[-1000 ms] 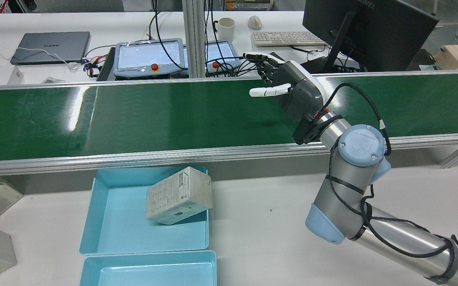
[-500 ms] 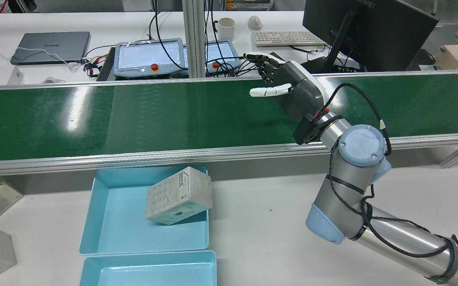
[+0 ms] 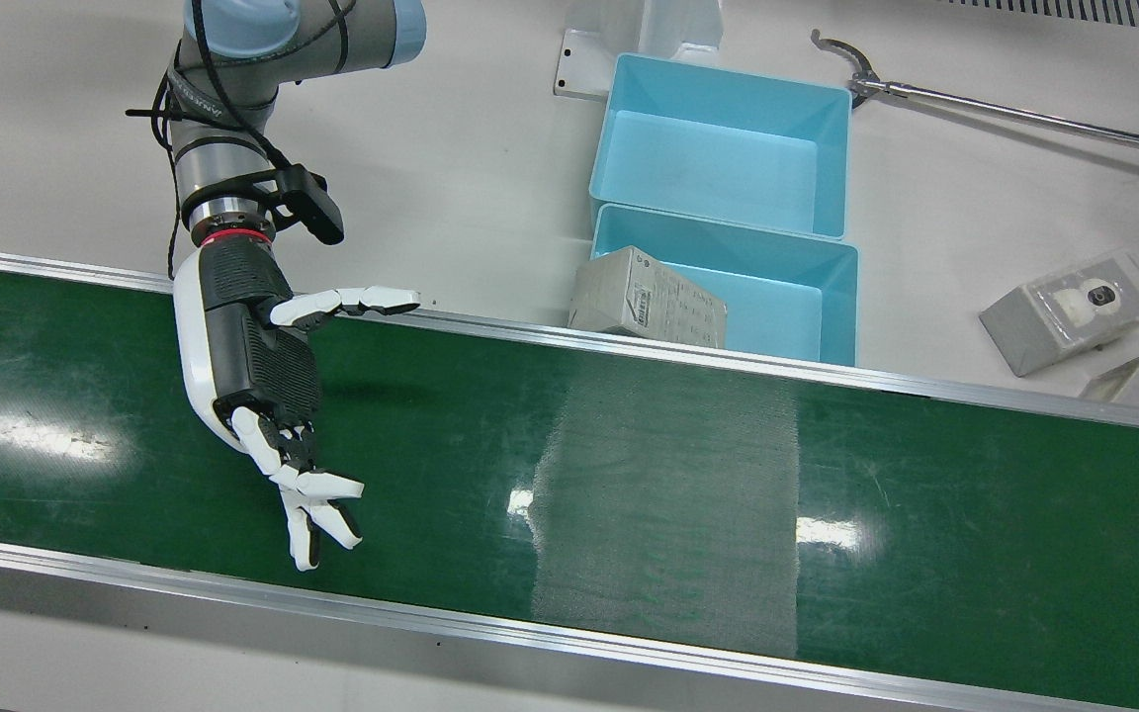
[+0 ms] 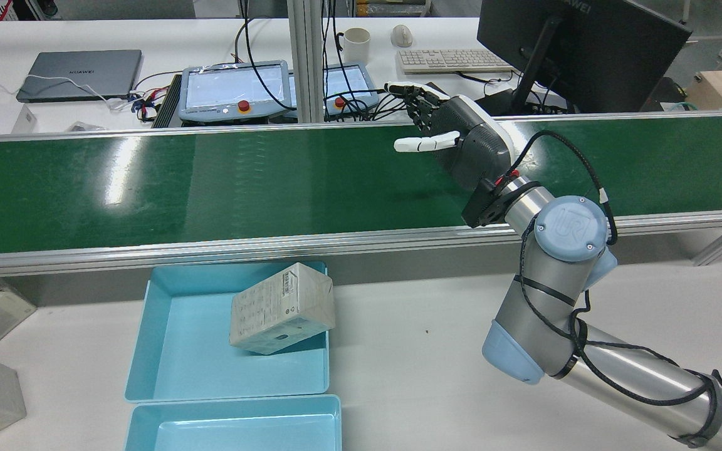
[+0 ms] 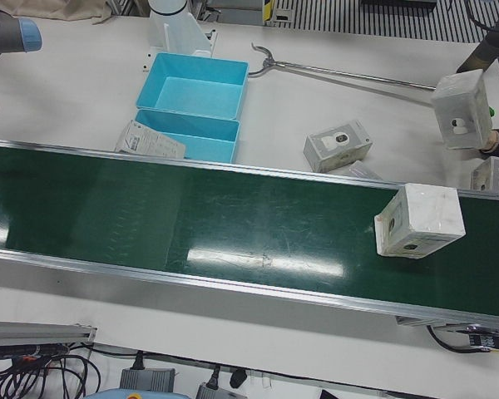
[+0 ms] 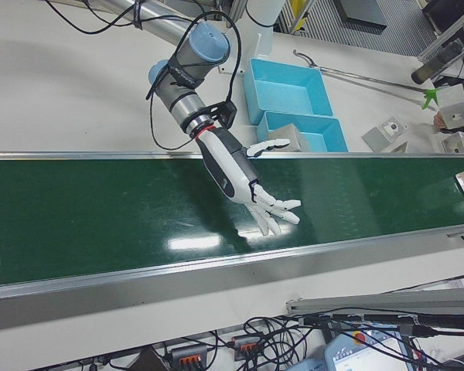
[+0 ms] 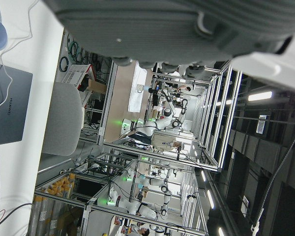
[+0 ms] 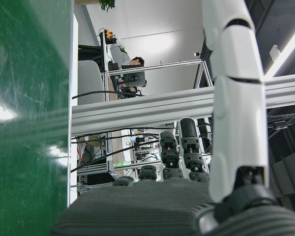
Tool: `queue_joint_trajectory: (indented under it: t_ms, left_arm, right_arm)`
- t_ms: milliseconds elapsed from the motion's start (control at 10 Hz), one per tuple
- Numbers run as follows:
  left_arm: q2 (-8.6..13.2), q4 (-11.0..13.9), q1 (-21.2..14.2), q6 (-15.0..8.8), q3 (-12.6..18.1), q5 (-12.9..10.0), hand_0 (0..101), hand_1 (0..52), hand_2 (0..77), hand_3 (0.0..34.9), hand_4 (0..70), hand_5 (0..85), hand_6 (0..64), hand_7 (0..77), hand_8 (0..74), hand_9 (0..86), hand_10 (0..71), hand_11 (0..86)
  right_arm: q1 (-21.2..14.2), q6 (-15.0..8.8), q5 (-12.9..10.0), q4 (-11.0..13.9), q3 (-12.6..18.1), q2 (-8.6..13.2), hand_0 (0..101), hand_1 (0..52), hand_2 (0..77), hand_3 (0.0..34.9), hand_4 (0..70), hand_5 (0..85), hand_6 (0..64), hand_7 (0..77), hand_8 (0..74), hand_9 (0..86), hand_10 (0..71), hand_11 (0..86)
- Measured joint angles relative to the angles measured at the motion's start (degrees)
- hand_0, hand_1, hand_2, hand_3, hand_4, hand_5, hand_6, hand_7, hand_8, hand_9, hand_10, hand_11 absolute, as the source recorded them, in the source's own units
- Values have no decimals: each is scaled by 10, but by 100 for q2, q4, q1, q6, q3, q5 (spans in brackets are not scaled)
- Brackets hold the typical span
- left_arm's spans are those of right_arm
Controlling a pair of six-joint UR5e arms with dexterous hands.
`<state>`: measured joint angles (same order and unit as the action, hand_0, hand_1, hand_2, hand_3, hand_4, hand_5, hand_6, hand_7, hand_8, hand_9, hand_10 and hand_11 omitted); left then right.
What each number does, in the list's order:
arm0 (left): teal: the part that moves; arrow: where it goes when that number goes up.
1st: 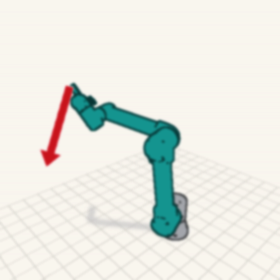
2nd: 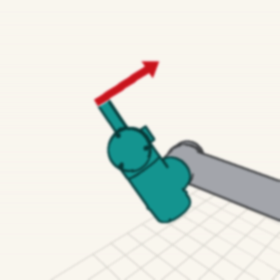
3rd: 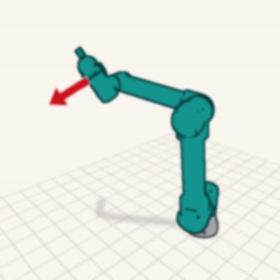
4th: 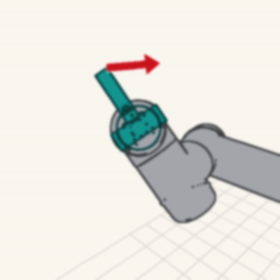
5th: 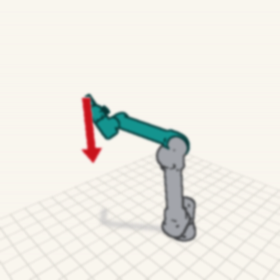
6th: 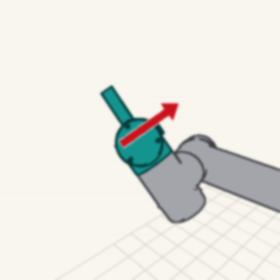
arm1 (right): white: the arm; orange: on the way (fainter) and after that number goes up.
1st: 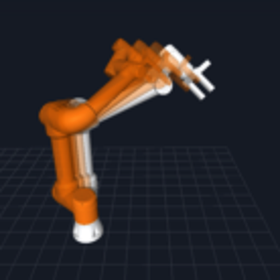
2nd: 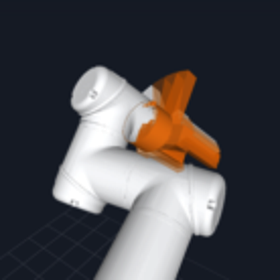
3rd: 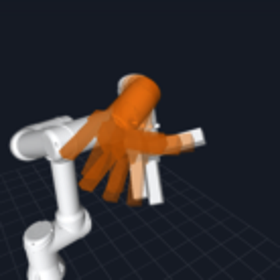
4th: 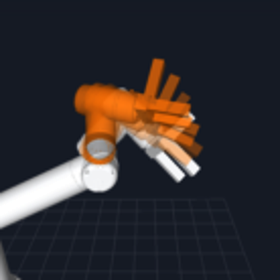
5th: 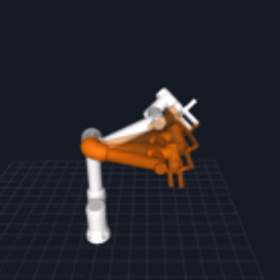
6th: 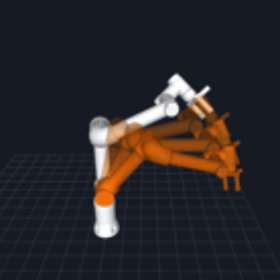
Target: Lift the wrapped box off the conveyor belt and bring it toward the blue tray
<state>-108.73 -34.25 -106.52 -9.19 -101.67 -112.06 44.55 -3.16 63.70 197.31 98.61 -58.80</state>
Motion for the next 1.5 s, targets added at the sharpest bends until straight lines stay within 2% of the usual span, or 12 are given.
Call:
queue_joint_trajectory:
  t_ms: [1500]
  left_arm:
    - [0,0,0,0,0,0,0,0,11,0,0,11,5,5,5,0,5,5]
  right_arm:
    - [2,-40,-6,15,1,-17,496,175,142,0,131,256,60,71,22,44,0,5]
